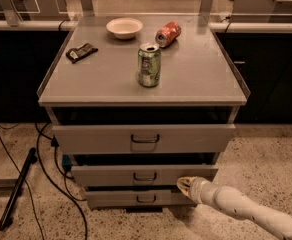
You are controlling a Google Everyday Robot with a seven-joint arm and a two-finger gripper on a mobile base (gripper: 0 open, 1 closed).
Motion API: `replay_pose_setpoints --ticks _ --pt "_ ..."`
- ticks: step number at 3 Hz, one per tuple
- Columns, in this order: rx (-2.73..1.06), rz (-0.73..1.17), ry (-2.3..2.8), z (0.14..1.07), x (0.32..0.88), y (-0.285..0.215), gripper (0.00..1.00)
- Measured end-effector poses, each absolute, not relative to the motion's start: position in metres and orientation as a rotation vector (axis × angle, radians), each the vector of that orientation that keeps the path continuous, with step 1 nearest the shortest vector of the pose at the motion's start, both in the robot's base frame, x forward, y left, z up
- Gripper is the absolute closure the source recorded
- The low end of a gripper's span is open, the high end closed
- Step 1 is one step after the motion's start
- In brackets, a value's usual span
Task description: Close middle drawer
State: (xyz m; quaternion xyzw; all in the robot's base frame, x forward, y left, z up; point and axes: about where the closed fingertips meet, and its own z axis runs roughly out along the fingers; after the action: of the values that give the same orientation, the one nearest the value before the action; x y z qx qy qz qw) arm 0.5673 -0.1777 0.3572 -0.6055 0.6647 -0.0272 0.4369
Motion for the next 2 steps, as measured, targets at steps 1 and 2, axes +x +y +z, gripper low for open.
replay_pose_setpoints --ticks 1,2 --pt "-1.514 -0.076 1.663 0.3539 0.5863 -0.1737 1.0" --pt "-1.523 -0.071 1.671 0.353 0.5848 -0.1732 1.0"
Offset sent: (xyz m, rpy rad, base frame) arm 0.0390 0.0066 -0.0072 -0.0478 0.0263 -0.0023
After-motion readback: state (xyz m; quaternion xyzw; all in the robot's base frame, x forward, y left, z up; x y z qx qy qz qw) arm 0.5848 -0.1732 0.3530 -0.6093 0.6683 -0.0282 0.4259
